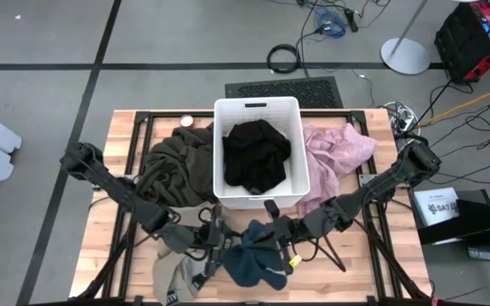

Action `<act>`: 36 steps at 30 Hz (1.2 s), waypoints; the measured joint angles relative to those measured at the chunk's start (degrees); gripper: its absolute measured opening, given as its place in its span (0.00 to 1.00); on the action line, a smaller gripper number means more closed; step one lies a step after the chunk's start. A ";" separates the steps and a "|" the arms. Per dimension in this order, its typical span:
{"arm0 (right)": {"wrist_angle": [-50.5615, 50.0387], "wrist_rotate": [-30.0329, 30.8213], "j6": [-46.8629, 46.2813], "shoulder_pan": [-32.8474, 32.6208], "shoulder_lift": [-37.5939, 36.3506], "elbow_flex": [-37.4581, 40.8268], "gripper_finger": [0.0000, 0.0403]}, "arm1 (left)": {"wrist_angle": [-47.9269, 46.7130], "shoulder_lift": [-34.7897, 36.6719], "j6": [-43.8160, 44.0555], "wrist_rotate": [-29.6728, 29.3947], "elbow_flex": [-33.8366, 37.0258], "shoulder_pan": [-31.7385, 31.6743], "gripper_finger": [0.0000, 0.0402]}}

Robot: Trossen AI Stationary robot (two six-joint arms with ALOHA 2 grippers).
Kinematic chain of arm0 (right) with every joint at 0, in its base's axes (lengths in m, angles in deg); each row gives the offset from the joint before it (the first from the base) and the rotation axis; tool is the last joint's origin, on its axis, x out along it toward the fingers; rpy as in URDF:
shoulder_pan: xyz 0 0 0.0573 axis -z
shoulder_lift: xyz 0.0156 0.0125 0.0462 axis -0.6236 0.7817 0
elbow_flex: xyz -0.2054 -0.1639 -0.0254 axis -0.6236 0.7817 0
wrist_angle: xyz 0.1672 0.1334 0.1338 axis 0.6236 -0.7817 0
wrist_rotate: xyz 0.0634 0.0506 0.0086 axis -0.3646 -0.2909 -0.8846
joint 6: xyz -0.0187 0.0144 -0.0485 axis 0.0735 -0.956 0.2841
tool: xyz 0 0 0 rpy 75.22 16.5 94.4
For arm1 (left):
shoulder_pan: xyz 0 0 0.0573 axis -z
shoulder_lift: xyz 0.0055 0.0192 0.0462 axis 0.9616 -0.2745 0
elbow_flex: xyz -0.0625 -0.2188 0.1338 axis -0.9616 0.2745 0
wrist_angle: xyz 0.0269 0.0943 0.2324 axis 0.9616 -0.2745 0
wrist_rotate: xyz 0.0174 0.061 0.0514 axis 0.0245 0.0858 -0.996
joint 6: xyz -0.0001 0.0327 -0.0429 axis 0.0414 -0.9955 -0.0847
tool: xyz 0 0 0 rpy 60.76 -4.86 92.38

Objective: Sort clothes
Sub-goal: Put the blue shorts into the laundry bin

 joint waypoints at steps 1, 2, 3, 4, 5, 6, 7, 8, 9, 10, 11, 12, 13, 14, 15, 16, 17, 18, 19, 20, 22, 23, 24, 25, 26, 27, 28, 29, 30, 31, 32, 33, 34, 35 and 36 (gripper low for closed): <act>-0.55 0.01 -0.31 0.01 0.00 0.00 0.00 | 0.04 -0.04 0.00 0.00 0.00 0.00 0.36; -1.23 0.01 -0.93 0.00 0.00 0.00 0.00 | 0.08 -0.04 -0.07 -0.04 0.00 0.00 0.30; -2.10 -0.02 -1.57 -0.01 0.00 0.00 0.00 | 0.13 -0.04 -0.56 -0.36 0.01 0.01 0.23; -3.04 -0.01 -2.19 -0.06 0.00 0.00 0.00 | 0.11 0.06 -1.49 -0.87 0.00 0.06 0.14; -4.10 0.01 -3.00 -0.16 0.00 0.00 0.00 | 0.07 0.18 -2.43 -1.15 0.01 0.21 0.08; -5.32 0.00 -3.79 -0.18 0.00 0.00 0.00 | 0.07 0.31 -3.03 -1.25 0.00 0.37 0.04; -6.75 0.01 -4.84 -0.32 0.00 0.00 0.00 | 0.06 0.52 -3.65 -1.29 0.00 0.55 0.03; -8.34 0.01 -5.98 -0.50 0.00 0.00 0.00 | -0.02 0.86 -4.36 -1.31 0.00 0.81 0.03; -9.76 0.01 -6.96 -0.52 0.00 0.00 0.00 | -0.19 1.20 -4.76 -1.31 0.00 1.01 0.02; -10.89 -0.06 -7.88 -0.61 0.00 0.00 0.00 | -0.37 1.61 -5.06 -1.31 0.00 1.16 0.02; -11.65 -0.31 -8.61 -0.80 0.00 0.00 0.00 | -0.79 2.13 -5.70 -1.31 0.00 1.36 0.01; -12.28 -0.93 -9.21 -0.90 0.00 0.00 0.01 | -1.43 2.70 -6.01 -1.39 0.00 1.66 0.01; -12.77 -1.15 -10.00 -0.90 0.00 0.00 0.02 | -2.17 3.33 -6.05 -1.91 0.00 1.78 0.01; -13.17 -1.16 -10.86 -0.99 0.00 0.00 0.04 | -3.10 3.99 -6.01 -3.14 0.00 2.07 0.01; -13.87 -1.22 -11.60 -1.12 0.00 0.00 0.06 | -4.40 4.74 -6.01 -4.43 0.00 2.34 0.01; -14.58 -1.22 -12.08 -1.25 0.00 0.00 0.08 | -5.78 5.37 -6.03 -5.72 0.00 2.64 0.01; -15.46 -1.30 -12.66 -1.27 0.00 0.00 0.11 | -6.84 6.10 -6.01 -6.97 0.00 2.86 0.01; -16.36 -1.36 -13.62 -1.27 0.00 0.00 0.14 | -8.13 6.97 -6.06 -7.90 0.00 3.16 0.01; -17.37 -1.45 -14.66 -1.27 0.00 0.00 0.18 | -9.32 8.07 -6.40 -8.44 0.00 3.37 0.01; -18.43 -1.54 -15.50 -1.27 0.00 0.00 0.22 | -10.61 9.21 -7.04 -8.99 -0.12 3.57 0.01; -20.45 -1.64 -16.34 -1.27 0.00 0.00 0.30 | -13.60 11.57 -8.74 -9.97 -1.71 3.77 0.00; -21.05 -1.64 -16.50 -1.26 0.00 0.00 0.34 | -15.72 13.09 -9.78 -10.38 -2.76 4.06 0.00; -21.42 -1.63 -16.54 -1.25 0.00 0.00 0.38 | -18.28 14.56 -11.07 -10.61 -3.95 4.31 0.00; -21.44 -1.59 -16.53 -1.25 0.00 0.00 0.41 | -20.98 16.03 -12.45 -10.77 -5.62 4.55 0.00; -21.42 -1.57 -16.53 -1.25 0.00 0.00 0.44 | -23.79 17.49 -13.68 -10.80 -7.44 4.77 0.00; -21.40 -1.57 -16.53 -1.19 0.00 0.00 0.47 | -27.43 18.95 -14.46 -10.80 -9.39 4.93 0.00; -21.42 -1.55 -16.53 -1.09 0.00 0.00 0.49 | -31.00 20.23 -14.86 -10.78 -11.31 5.03 0.00; -21.49 -1.57 -16.35 -1.05 0.00 0.00 0.51 | -34.44 21.30 -14.88 -10.78 -13.33 5.07 0.00; -21.41 -1.55 -16.28 -1.03 0.00 0.00 0.52 | -37.87 22.17 -14.88 -10.78 -15.33 5.06 0.00; -21.38 -1.55 -16.24 -0.88 0.00 0.00 0.54 | -41.12 22.85 -14.83 -10.80 -17.05 5.05 0.00; -21.42 -1.56 -16.18 -0.78 0.00 0.00 0.55 | -43.98 23.41 -14.80 -10.81 -18.56 5.00 0.00; -21.51 -1.55 -16.15 -0.71 0.00 0.00 0.55 | -46.21 23.79 -14.19 -10.80 -19.68 5.00 0.00; -21.55 -1.54 -16.14 -0.70 0.00 0.00 0.56 | -47.84 24.06 -12.83 -10.80 -20.32 5.00 0.00; -21.55 -1.50 -16.14 -0.68 0.00 0.00 0.56 | -49.00 24.17 -10.86 -10.76 -20.55 5.00 0.00; -21.53 -1.48 -16.14 -0.68 0.00 0.00 0.56 | -50.32 24.16 -8.40 -10.57 -20.54 5.01 0.00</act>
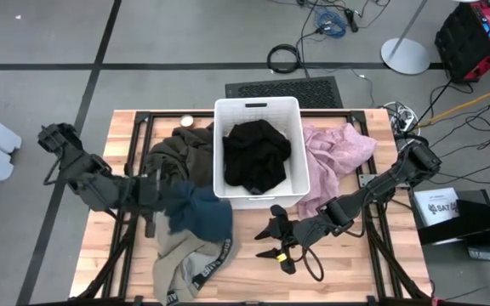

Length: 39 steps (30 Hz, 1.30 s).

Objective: Sort clothes
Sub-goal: Put the blue shorts into the laundry bin

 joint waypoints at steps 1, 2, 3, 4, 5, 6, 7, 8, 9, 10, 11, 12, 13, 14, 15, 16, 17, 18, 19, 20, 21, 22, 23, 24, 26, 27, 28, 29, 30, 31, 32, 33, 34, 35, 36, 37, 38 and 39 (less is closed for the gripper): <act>-0.04 0.00 -0.06 0.00 0.00 0.00 0.56 | -1.34 -0.29 2.55 0.51 0.31 0.22 0.00; -0.09 -0.02 -0.21 -0.02 0.00 0.00 0.56 | -2.90 -0.79 5.55 0.95 1.09 0.71 0.00; -0.07 -0.03 -0.25 -0.04 0.00 0.00 0.56 | -4.02 -1.46 8.83 1.29 2.30 1.37 0.00; -0.07 -0.01 -0.35 -0.04 0.00 0.00 0.56 | -4.50 -2.32 11.83 1.48 3.82 2.07 0.00; -0.06 -0.02 -0.37 -0.07 0.00 0.00 0.56 | -4.77 -3.52 14.75 1.68 5.35 2.83 0.00; -0.05 0.00 -0.39 -0.07 0.00 0.00 0.56 | -5.00 -4.90 17.67 1.85 6.94 3.63 0.00; -0.06 0.01 -0.77 -0.07 0.00 0.00 0.56 | -5.17 -6.36 20.57 2.28 8.49 4.55 0.00; -0.01 0.26 -1.68 -0.07 0.07 0.00 0.56 | -5.35 -8.01 23.26 3.54 9.79 5.37 0.00; 0.03 0.37 -2.76 -0.10 0.31 0.00 0.56 | -5.73 -9.67 25.89 4.73 10.82 6.24 0.00; 0.15 0.37 -3.63 -0.28 0.69 0.00 0.56 | -5.60 -11.20 28.48 6.93 11.38 6.99 0.00; -0.01 0.45 -4.38 -0.51 1.22 0.00 0.56 | -5.29 -12.92 31.22 8.58 11.63 7.79 0.00; 0.00 0.83 -4.87 -0.78 2.00 0.00 0.56 | -5.34 -14.70 33.67 10.90 11.71 8.48 0.00; 0.15 0.85 -4.96 -1.01 2.74 0.00 0.56 | -5.39 -16.43 35.64 12.98 11.77 9.20 0.00; 0.20 1.13 -4.73 -1.38 3.59 0.00 0.56 | -5.24 -18.29 37.14 14.91 11.85 9.93 0.00; 0.70 2.06 -4.15 -1.62 4.60 0.00 0.56 | -4.90 -19.78 38.12 16.52 11.90 10.44 0.00; 1.40 3.22 -3.05 -1.83 5.68 0.00 0.56 | -4.21 -20.97 38.42 17.35 11.90 10.88 0.00; 2.39 4.55 -1.30 -1.90 6.81 0.00 0.56 | -3.13 -22.00 38.47 17.76 11.89 11.17 0.00; 4.14 5.84 0.67 -1.85 7.95 0.00 0.56 | -2.03 -23.12 38.41 18.17 11.85 11.30 0.00; 6.82 7.60 2.48 -1.73 9.13 0.02 0.56 | -0.91 -24.24 38.04 19.07 11.84 11.33 0.00; 9.91 9.46 4.05 -1.51 10.14 0.02 0.56 | 0.21 -25.47 37.28 20.53 11.84 11.31 0.00; 12.96 11.78 5.84 -1.13 11.14 0.02 0.56 | 1.75 -26.55 36.68 22.24 11.86 11.06 0.00; 16.27 13.46 7.34 -0.71 12.14 0.02 0.56 | 3.40 -27.56 35.55 24.19 11.86 10.73 0.00; 19.25 14.62 8.82 -0.20 13.00 0.00 0.56 | 5.14 -28.36 34.92 26.47 11.86 10.39 0.01; 21.10 15.35 9.67 0.41 13.78 0.00 0.56 | 6.73 -29.19 34.12 29.13 11.86 10.09 0.01; 23.47 14.69 10.07 2.00 15.16 0.00 0.56 | 8.05 -30.75 33.90 33.29 11.86 9.55 0.01; 23.80 13.88 10.12 2.71 15.66 0.00 0.56 | 7.89 -31.42 33.94 34.07 11.86 9.35 0.01; 23.92 13.33 10.12 3.28 16.24 0.00 0.56 | 7.82 -31.78 34.03 34.32 11.86 9.24 0.01; 24.13 12.86 10.16 3.81 16.79 0.00 0.56 | 7.82 -32.04 34.01 34.43 11.86 9.11 0.01; 24.03 12.47 10.15 4.25 17.22 0.00 0.56 | 8.01 -32.19 34.01 34.57 11.86 9.02 0.02; 24.00 12.22 9.90 4.71 17.69 0.00 0.56 | 8.09 -32.41 34.01 35.02 11.86 8.90 0.02; 24.02 12.04 9.42 5.15 18.09 0.00 0.56 | 8.09 -32.71 34.01 35.70 11.86 8.81 0.02; 24.01 11.89 8.71 5.49 18.44 0.00 0.56 | 8.03 -32.93 34.00 36.54 11.86 8.78 0.02; 24.22 11.63 8.25 5.90 18.89 0.00 0.56 | 7.96 -32.99 34.01 37.14 11.86 8.82 0.02; 24.55 10.75 7.93 6.24 19.35 0.00 0.56 | 8.09 -32.98 34.03 37.65 11.86 8.87 0.02; 24.94 10.38 7.55 6.45 19.83 0.00 0.56 | 8.33 -32.88 34.03 37.77 11.86 8.89 0.02; 25.63 10.25 7.24 6.69 20.33 0.02 0.56 | 8.61 -32.86 34.01 37.83 11.86 8.89 0.02; 27.17 9.55 7.15 6.92 20.90 0.02 0.56 | 8.86 -32.87 34.01 38.00 11.86 8.89 0.02; 28.53 9.00 7.13 7.16 21.17 0.02 0.56 | 9.05 -32.88 34.01 38.83 11.86 8.89 0.02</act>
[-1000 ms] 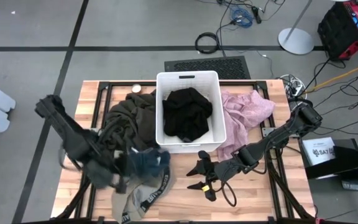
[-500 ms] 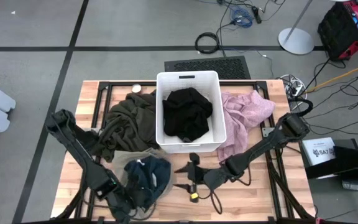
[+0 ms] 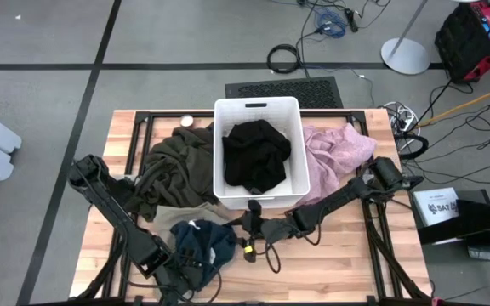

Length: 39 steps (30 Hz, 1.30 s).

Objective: Sort clothes
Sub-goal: Put the blue shorts into the laundry bin

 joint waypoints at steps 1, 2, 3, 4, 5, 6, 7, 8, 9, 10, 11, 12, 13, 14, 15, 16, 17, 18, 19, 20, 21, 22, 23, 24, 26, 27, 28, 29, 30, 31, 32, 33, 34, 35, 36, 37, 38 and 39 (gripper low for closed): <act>1.23 0.00 0.02 0.14 0.34 0.00 0.56 | 0.47 0.00 0.02 1.14 0.00 -0.05 0.02; 2.92 -0.03 0.01 0.19 0.74 -0.17 0.56 | 1.32 0.00 0.00 2.27 0.00 -0.06 0.02; 3.11 -0.03 0.16 0.22 1.04 -0.62 0.56 | 2.00 0.00 0.02 3.02 0.00 -0.06 0.02; 3.01 -0.01 0.76 0.25 1.53 -1.25 0.56 | 2.27 0.00 0.00 3.54 0.00 -0.04 0.02; 2.83 -0.03 1.72 0.25 2.12 -2.08 0.56 | 2.61 0.00 -0.10 3.68 0.00 0.00 0.02; 2.76 -0.02 3.01 0.23 2.81 -2.96 0.56 | 2.87 0.00 -0.33 3.69 0.00 0.00 0.02; 2.17 -0.04 3.95 0.19 3.49 -4.01 0.56 | 2.93 0.02 -0.40 3.72 0.00 0.00 0.02; 1.23 0.01 4.36 0.19 4.32 -5.44 0.56 | 3.00 0.02 -0.42 3.72 0.00 0.00 0.02; 0.04 -0.07 4.49 0.19 5.14 -6.94 0.56 | 2.97 0.02 -0.42 3.74 0.00 -0.03 0.02; -2.01 -0.05 4.52 0.25 5.89 -8.36 0.56 | 2.93 0.02 -0.42 3.74 0.00 -0.12 0.02; -3.86 -0.12 4.54 0.30 6.92 -10.05 0.56 | 2.92 0.02 -0.38 3.72 0.00 -0.13 0.02; -5.61 -1.01 4.56 0.28 7.89 -11.63 0.56 | 2.86 0.02 -0.35 3.72 0.00 -0.15 0.02; -7.66 -1.86 4.60 0.28 8.79 -12.93 0.56 | 2.73 0.02 -0.34 3.72 0.00 -0.16 0.02; -8.93 -2.82 4.58 0.27 9.71 -14.43 0.56 | 2.63 0.02 -0.35 3.72 0.00 -0.12 0.02; -10.01 -3.45 4.59 0.16 10.47 -15.77 0.56 | 2.51 0.02 -0.35 3.70 0.00 -0.11 0.02; -11.12 -3.33 4.58 -0.02 11.14 -16.93 0.56 | 2.33 0.02 -0.35 3.70 0.00 -0.11 0.02; -11.96 -3.04 4.56 -0.18 11.58 -18.00 0.55 | 2.39 0.02 -0.35 3.68 0.00 -0.11 0.02; -12.70 -2.73 4.56 -0.20 11.87 -18.64 0.54 | 2.36 0.02 -0.32 3.68 0.00 -0.11 0.02; -13.41 -2.57 4.57 -0.21 12.01 -19.07 0.51 | 2.36 0.02 -0.03 3.66 0.00 -0.11 0.02; -13.84 -2.59 4.56 -0.27 12.05 -19.22 0.48 | 2.36 0.02 -0.03 3.54 -0.02 -0.11 0.02; -13.89 -2.63 4.56 -0.27 12.08 -19.27 0.44 | 2.24 0.02 0.03 3.42 -0.02 -0.13 0.02; -13.94 -2.58 4.55 -0.25 12.08 -19.28 0.39 | 2.27 0.02 0.08 3.07 -0.02 -0.12 0.02; -14.01 -2.59 4.41 -0.23 11.97 -19.28 0.33 | 2.20 0.02 0.17 2.01 -0.02 -0.11 0.02; -14.63 -2.63 4.26 -0.23 11.74 -19.28 0.26 | 2.04 0.02 0.38 0.71 -0.02 -0.11 0.02; -16.32 -3.06 4.00 -0.24 11.02 -19.28 0.11 | 1.87 0.02 0.35 -1.37 -0.02 -0.10 0.02; -18.16 -3.01 4.11 -0.36 10.31 -19.27 0.06 | 1.82 0.02 0.09 -1.61 -0.02 -0.11 0.02; -19.49 -3.03 4.26 -0.48 9.44 -19.23 0.04 | 1.82 0.02 0.07 -1.82 -0.02 -0.11 0.02; -20.77 -3.06 4.26 -0.66 8.32 -19.23 0.04 | 1.69 0.02 0.04 -2.23 -0.02 -0.11 0.02; -22.74 -3.10 3.95 -0.91 6.80 -19.23 0.04 | 1.52 0.02 0.09 -2.63 -0.02 -0.13 0.02; -24.95 -3.08 3.67 -1.17 5.19 -19.23 0.04 | 1.55 0.02 0.07 -2.92 -0.02 -0.11 0.02; -27.26 -3.11 3.28 -1.56 3.47 -19.31 0.03 | 1.33 0.21 0.04 -3.58 -0.02 -0.11 0.02; -30.47 -3.09 3.05 -2.00 1.62 -19.32 0.03 | 0.80 0.39 0.06 -4.81 -0.02 -0.11 0.02; -34.18 -3.10 2.54 -2.57 -0.17 -19.32 0.02 | 0.33 0.63 0.07 -6.35 -0.02 -0.11 0.02; -37.45 -3.22 1.55 -3.13 -1.81 -19.32 0.01 | 0.12 0.84 0.04 -7.75 -0.02 -0.11 0.03; -41.08 -3.56 -0.11 -3.73 -3.43 -19.32 0.01 | 0.10 1.07 0.03 -9.16 -0.02 -0.11 0.04; -44.44 -4.10 -2.05 -4.21 -4.79 -19.32 0.01 | 0.02 1.31 0.02 -10.29 -0.02 -0.11 0.06; -46.86 -4.48 -3.81 -4.71 -5.97 -19.32 0.01 | 0.05 1.44 0.02 -11.01 -0.02 -0.13 0.08; -49.08 -4.46 -5.36 -5.35 -6.82 -19.32 0.01 | 0.51 1.53 -0.21 -11.50 -0.02 -0.26 0.10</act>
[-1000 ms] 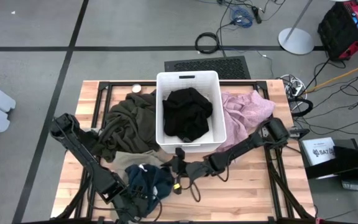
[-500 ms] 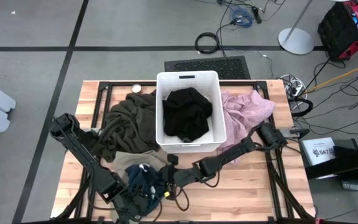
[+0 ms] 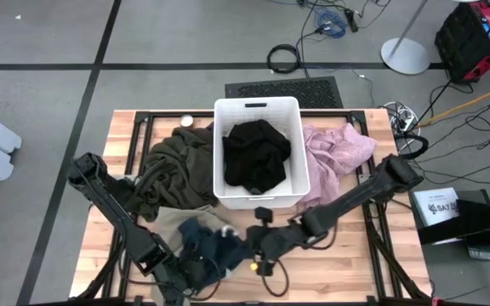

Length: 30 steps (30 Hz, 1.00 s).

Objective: Sort clothes
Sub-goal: Put the blue shorts into the laundry bin

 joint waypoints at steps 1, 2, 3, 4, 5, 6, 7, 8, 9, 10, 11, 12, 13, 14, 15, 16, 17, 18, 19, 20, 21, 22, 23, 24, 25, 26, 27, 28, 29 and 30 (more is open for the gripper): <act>-1.68 0.10 -1.11 -0.52 -0.65 0.00 0.01 | 0.52 0.00 -1.21 -0.18 0.00 -0.11 0.13; -2.73 0.16 -1.77 -1.05 -1.00 0.00 0.01 | 0.87 0.00 -2.13 -0.17 -0.02 -0.12 0.17; -3.35 0.14 -2.23 -1.58 -1.18 0.00 0.01 | 1.02 -0.02 -2.82 -0.20 -0.02 -0.18 0.20; -3.82 0.13 -2.57 -2.17 -1.24 0.00 0.01 | 1.32 -0.02 -2.96 -0.53 -0.02 -0.34 0.24; -4.18 -0.20 -2.89 -2.79 -1.26 0.00 0.01 | 1.93 -0.02 -2.94 -0.97 -0.03 -0.48 0.28; -4.50 -1.01 -3.26 -3.42 -1.27 0.00 0.01 | 1.92 -0.02 -2.87 -1.11 -0.31 -0.85 0.31; -5.03 -2.28 -3.74 -3.97 -1.27 0.00 0.01 | 1.16 -0.02 -2.86 -1.19 -0.94 -1.25 0.35; -5.52 -3.06 -4.23 -4.47 -1.11 0.00 0.01 | 0.82 -0.02 -3.00 -1.30 -1.66 -1.55 0.38; -5.98 -3.15 -5.02 -5.10 -0.94 0.00 0.01 | 0.57 0.01 -3.44 -1.41 -2.56 -2.00 0.41; -6.81 -2.97 -5.95 -5.70 -0.63 0.00 0.01 | 0.39 0.08 -4.60 -1.41 -3.59 -2.48 0.44; -7.29 -2.86 -6.83 -6.06 -0.22 0.02 0.01 | 0.01 0.10 -6.16 -1.31 -4.84 -2.98 0.46; -7.64 -2.76 -7.50 -6.34 0.15 0.02 0.01 | -0.05 0.11 -8.15 -1.33 -6.09 -3.38 0.48; -7.92 -2.69 -7.90 -6.54 0.60 0.04 0.01 | -0.04 0.13 -10.25 -1.43 -7.23 -3.75 0.49; -8.07 -2.64 -8.08 -6.57 0.89 0.04 0.01 | -0.08 0.13 -12.18 -1.83 -8.40 -4.05 0.50; -8.31 -2.68 -8.11 -6.57 0.96 0.04 0.01 | 0.05 0.13 -14.31 -2.96 -9.60 -4.27 0.50; -8.69 -2.71 -8.18 -6.53 0.97 0.04 0.01 | 0.15 0.16 -16.36 -4.41 -10.50 -4.54 0.50; -8.88 -2.72 -8.40 -6.53 0.95 0.04 0.01 | 0.17 0.22 -18.75 -6.00 -11.04 -4.60 0.50; -8.92 -2.73 -8.65 -6.53 0.94 0.04 0.01 | 0.16 0.26 -20.78 -7.71 -11.29 -4.64 0.50; -9.04 -2.75 -8.80 -6.49 0.94 0.04 0.01 | 0.11 0.26 -22.49 -9.29 -11.32 -4.64 0.50; -9.18 -2.75 -8.78 -6.43 0.93 0.04 0.01 | -0.08 0.23 -23.52 -10.83 -11.34 -4.62 0.50; -9.13 -2.75 -8.60 -6.41 0.91 0.04 0.01 | -0.32 0.18 -23.81 -11.93 -11.32 -4.58 0.50; -9.15 -2.79 -8.37 -6.40 0.87 0.04 0.01 | -0.28 0.01 -23.78 -12.14 -11.32 -4.59 0.50; -9.17 -2.87 -8.35 -6.42 0.85 0.04 0.01 | -0.03 -0.17 -23.75 -12.21 -11.32 -4.62 0.50; -9.30 -2.90 -8.34 -6.40 0.83 0.04 0.01 | 0.01 -0.42 -23.55 -12.32 -11.32 -4.64 0.50; -9.46 -2.91 -8.33 -6.35 0.83 0.04 0.01 | 0.02 -0.84 -22.42 -12.41 -11.32 -4.76 0.50; -9.55 -2.93 -8.30 -6.35 0.83 0.04 0.01 | 0.06 -1.28 -20.54 -12.64 -11.32 -4.96 0.50; -9.53 -2.92 -8.28 -6.35 0.83 0.04 0.01 | 0.00 -1.77 -18.20 -12.76 -11.32 -5.28 0.50; -9.51 -2.92 -8.36 -6.32 0.82 0.04 0.01 | -0.16 -2.17 -16.28 -12.56 -11.32 -5.76 0.50; -9.51 -2.93 -8.63 -6.21 0.80 0.04 0.01 | -0.28 -2.65 -15.21 -12.15 -11.32 -6.30 0.50; -9.51 -2.99 -8.93 -6.09 0.80 0.04 0.01 | -0.56 -3.19 -14.92 -11.91 -11.32 -6.68 0.50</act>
